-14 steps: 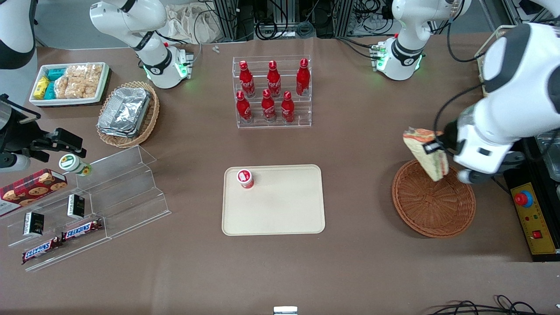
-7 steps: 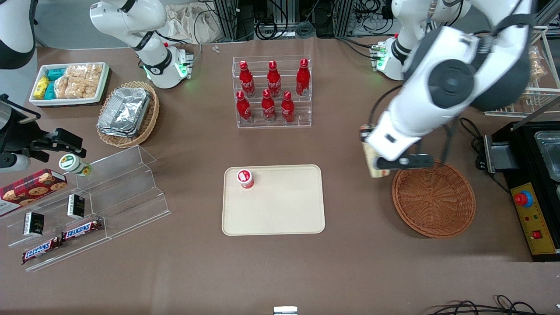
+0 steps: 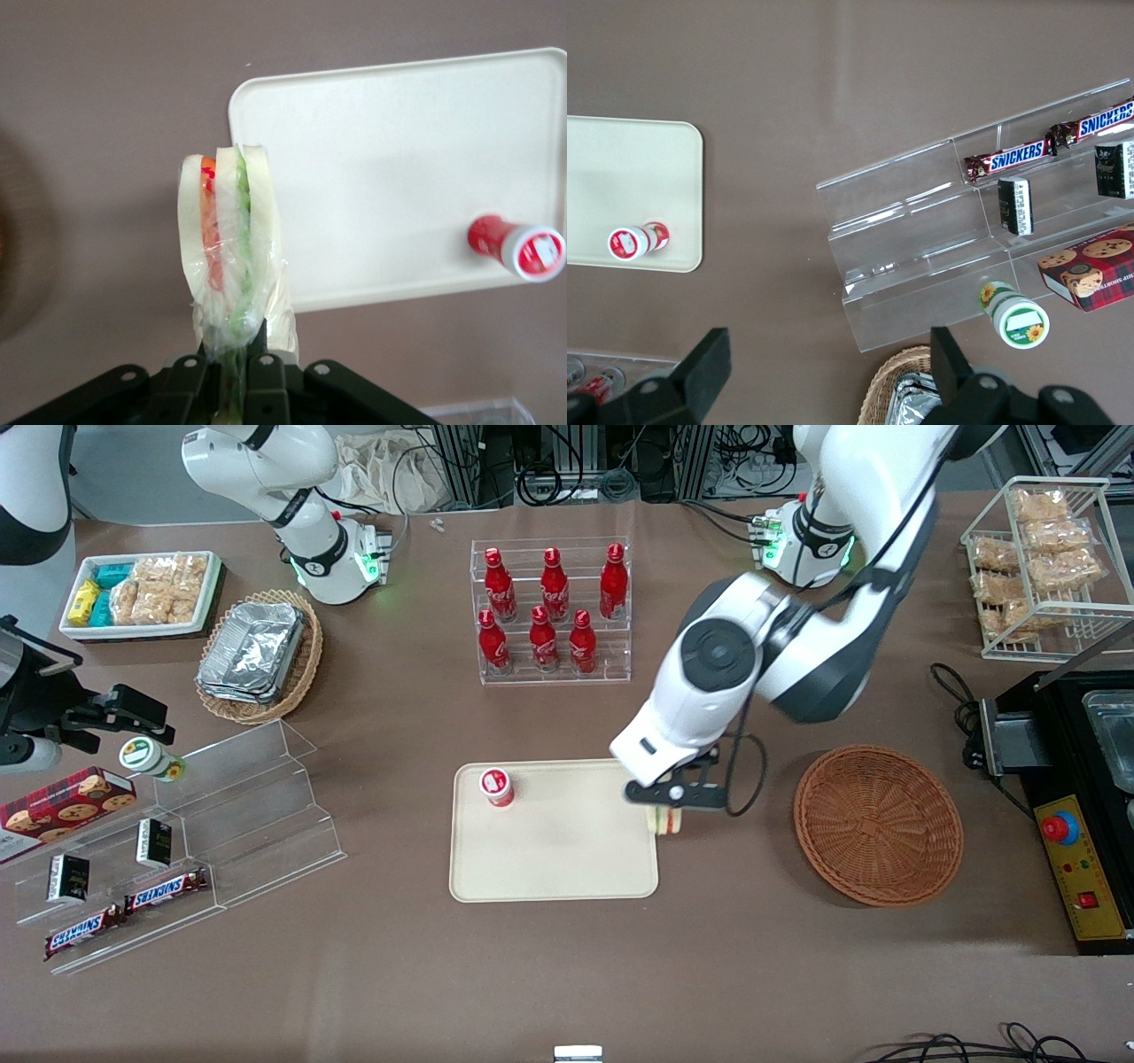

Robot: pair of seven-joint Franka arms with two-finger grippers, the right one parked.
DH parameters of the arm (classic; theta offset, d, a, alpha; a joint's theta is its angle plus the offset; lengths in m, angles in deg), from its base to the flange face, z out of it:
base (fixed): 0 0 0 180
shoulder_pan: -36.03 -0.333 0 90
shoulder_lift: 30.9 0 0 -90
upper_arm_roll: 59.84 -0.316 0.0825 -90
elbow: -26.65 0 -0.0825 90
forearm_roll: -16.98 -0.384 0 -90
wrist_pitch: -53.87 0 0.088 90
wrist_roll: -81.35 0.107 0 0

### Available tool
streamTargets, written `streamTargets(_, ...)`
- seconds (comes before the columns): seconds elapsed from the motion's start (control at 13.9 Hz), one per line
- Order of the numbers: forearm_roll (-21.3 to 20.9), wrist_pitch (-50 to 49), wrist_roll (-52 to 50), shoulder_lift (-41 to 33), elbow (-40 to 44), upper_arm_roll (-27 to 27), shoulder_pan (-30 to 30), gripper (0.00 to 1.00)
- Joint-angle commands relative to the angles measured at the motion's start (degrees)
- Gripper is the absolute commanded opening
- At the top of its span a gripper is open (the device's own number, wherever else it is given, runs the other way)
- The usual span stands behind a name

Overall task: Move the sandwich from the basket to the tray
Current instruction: 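Carry the sandwich with the left gripper over the cream tray, then lower the sandwich onto the tray and open the left gripper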

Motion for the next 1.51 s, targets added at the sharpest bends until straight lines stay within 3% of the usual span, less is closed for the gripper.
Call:
streamTargets(0.0,-2.95,5.33,-1.79,5.32,1.78,-0.27,1.45,0.00)
streamTargets(0.29,-3.13,12.03,-1.70,11.39,1.51,-0.36,2.42,0.00)
streamTargets(0.72,-4.54,12.48,-2.22,14.31,1.08,-0.45,2.69,0.01)
streamTargets(0.79,-4.45,12.39,-3.53,14.22,0.90,-0.45,2.69,0.27)
streamTargets(0.94,-4.54,12.21,-4.43,14.22,0.90,-0.45,2.69,0.96)
streamTargets(1.23,-3.39,7.23,-5.48,12.21,1.42,-0.36,1.72,0.99)
streamTargets(1.44,-3.48,-0.85,-3.47,6.60,1.43,0.16,-0.65,0.99)
